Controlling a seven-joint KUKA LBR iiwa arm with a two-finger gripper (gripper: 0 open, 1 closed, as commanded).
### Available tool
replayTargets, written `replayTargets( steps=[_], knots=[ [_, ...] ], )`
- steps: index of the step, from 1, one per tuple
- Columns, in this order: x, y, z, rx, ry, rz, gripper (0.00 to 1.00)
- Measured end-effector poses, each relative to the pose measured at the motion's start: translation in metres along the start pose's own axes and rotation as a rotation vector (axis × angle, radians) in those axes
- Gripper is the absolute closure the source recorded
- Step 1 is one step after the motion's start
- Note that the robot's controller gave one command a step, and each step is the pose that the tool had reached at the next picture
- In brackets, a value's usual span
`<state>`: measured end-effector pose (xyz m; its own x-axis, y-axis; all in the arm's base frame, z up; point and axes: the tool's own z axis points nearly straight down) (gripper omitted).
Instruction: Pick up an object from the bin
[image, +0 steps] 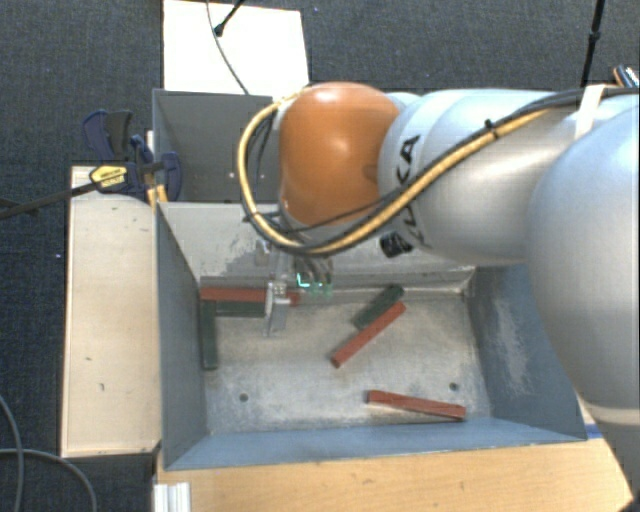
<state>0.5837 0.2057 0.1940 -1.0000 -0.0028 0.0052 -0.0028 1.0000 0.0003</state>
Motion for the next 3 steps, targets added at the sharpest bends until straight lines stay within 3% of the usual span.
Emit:
replayTargets(
  steps=[1,2,3],
  knots=[
    [-0.002,0.017,0.108,0.001,0.000,-0.021,0.00],
    [-0.007,-0.069,0.106,0.004,-0.006,-0.059,0.00],
    [0.024,-0.169,0.119,0.004,-0.004,-0.098,0.00]
  ],
)
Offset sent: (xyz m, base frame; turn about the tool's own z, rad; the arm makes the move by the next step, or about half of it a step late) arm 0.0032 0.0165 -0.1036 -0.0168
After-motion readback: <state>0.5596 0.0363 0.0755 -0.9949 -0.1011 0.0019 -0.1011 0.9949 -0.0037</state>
